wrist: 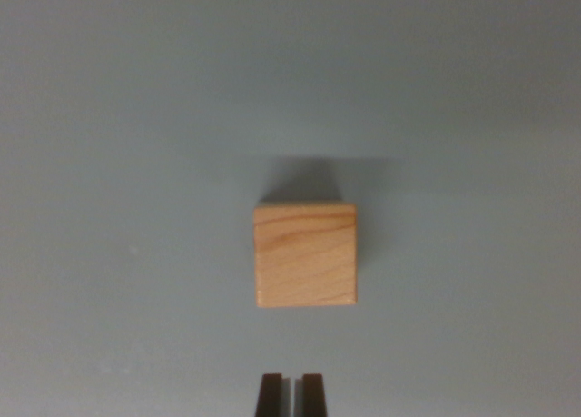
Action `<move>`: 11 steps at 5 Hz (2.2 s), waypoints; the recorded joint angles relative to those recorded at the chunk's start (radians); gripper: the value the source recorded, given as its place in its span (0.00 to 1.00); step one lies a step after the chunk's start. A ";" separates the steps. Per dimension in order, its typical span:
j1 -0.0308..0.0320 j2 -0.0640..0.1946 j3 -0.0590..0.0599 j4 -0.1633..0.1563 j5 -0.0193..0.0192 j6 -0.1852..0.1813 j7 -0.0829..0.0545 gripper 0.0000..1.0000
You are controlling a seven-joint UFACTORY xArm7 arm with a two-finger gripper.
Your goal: Push wooden cube
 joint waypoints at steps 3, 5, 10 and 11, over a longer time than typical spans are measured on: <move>-0.0044 0.017 -0.006 -0.074 -0.0048 -0.089 -0.008 0.00; -0.0065 0.025 -0.010 -0.109 -0.0071 -0.132 -0.012 0.00; -0.0105 0.040 -0.015 -0.174 -0.0113 -0.211 -0.019 0.00; -0.0121 0.046 -0.018 -0.202 -0.0131 -0.245 -0.022 0.00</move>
